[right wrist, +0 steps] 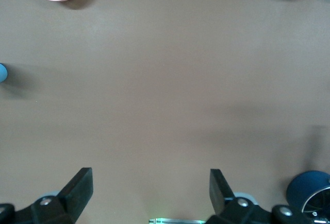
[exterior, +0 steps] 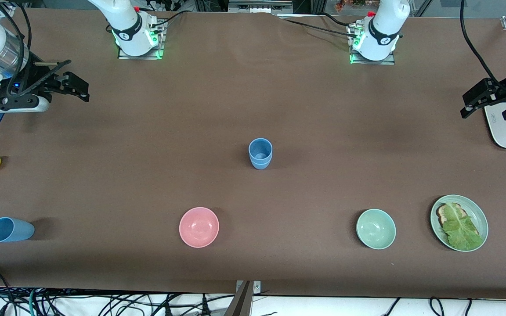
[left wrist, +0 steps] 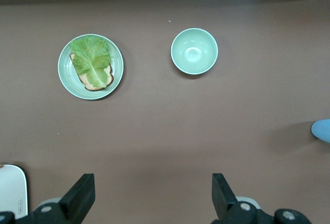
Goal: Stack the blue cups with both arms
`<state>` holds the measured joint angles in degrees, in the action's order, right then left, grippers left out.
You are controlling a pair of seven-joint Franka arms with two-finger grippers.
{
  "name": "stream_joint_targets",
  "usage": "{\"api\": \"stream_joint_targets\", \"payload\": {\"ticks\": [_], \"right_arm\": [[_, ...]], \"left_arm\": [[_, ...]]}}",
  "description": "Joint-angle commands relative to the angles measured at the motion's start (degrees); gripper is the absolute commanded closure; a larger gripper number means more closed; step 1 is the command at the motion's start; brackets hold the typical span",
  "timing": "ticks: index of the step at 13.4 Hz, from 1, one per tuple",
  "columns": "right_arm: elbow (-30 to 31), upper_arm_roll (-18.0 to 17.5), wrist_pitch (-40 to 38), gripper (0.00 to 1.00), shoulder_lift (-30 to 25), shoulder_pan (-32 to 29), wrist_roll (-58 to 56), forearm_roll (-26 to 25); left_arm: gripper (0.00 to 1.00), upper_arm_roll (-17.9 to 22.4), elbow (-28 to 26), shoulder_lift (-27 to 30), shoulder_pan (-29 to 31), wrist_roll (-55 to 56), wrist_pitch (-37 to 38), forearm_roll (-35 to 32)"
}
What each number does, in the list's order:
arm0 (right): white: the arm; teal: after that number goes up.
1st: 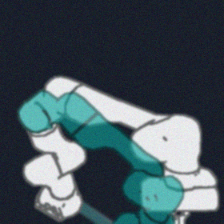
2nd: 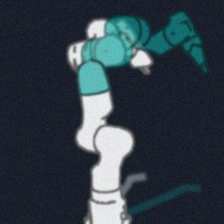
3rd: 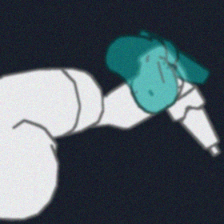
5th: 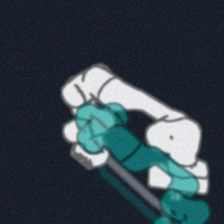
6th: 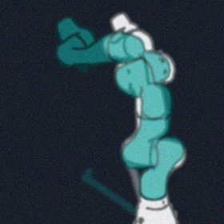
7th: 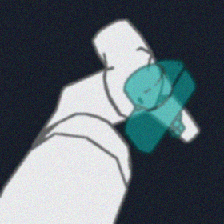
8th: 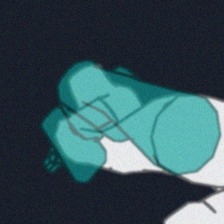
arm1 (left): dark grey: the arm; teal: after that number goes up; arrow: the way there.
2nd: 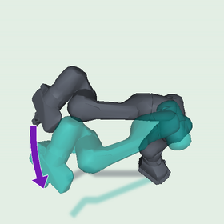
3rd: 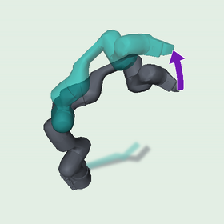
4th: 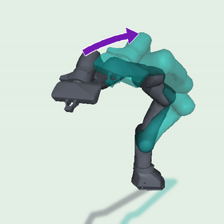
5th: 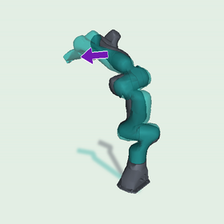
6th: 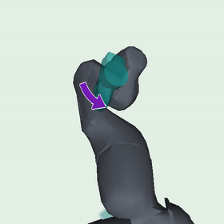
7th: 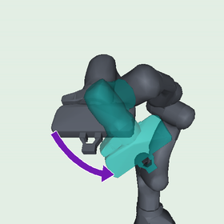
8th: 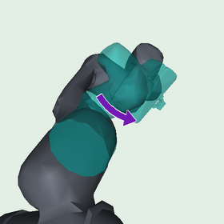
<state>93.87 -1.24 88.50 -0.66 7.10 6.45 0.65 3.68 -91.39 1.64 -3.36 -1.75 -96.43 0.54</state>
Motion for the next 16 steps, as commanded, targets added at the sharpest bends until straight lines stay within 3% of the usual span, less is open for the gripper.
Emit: {"api": "stream_joint_targets", "payload": {"ticks": [1, 16], "right_arm": [[-0.88, -0.17, -1.14, 0.00, -0.13, -0.42, -0.92, -0.65], [-1.50, -0.25, -1.14, 0.00, -0.22, -0.33, -1.09, -0.56]], "left_arm": [[0.00, 0.19, 1.39, -0.50, 0.11, -1.23, 1.33, -0.54], [0.00, 0.10, 0.43, 0.03, 0.72, -1.41, 1.33, -0.63]]}}
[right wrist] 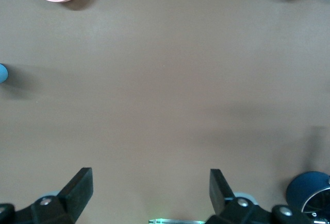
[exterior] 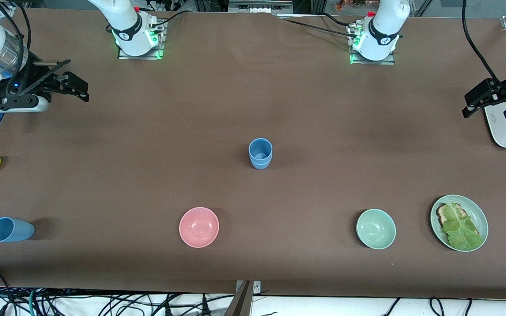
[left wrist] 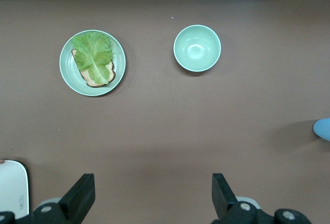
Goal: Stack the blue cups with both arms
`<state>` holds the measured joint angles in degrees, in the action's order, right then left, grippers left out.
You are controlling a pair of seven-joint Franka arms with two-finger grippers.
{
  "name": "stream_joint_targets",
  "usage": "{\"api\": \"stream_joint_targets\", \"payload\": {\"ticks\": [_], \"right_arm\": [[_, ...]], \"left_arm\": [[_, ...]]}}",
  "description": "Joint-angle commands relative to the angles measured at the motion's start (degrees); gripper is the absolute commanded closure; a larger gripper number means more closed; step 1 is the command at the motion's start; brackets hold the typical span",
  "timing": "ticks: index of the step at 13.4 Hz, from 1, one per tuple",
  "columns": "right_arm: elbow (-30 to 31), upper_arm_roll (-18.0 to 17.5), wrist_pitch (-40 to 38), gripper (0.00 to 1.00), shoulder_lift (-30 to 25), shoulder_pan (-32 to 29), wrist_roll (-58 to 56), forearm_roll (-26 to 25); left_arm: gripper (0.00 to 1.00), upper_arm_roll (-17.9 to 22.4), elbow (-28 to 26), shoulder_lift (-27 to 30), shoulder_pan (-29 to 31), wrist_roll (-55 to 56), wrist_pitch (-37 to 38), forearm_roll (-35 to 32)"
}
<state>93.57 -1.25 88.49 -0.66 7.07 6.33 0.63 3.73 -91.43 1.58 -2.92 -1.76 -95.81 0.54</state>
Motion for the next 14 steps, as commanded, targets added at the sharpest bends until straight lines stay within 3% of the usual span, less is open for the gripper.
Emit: {"api": "stream_joint_targets", "payload": {"ticks": [1, 14], "right_arm": [[-1.19, -0.24, -1.12, 0.00, -0.13, -0.30, -1.06, -0.55], [-1.19, -0.33, -1.12, 0.00, 0.05, -0.30, -0.97, -0.28]], "left_arm": [[0.00, -0.04, 0.20, 0.44, 0.37, -1.41, 0.71, -0.63], [0.00, -0.22, -0.15, 0.97, 0.19, -1.32, 0.80, -0.54]]}}
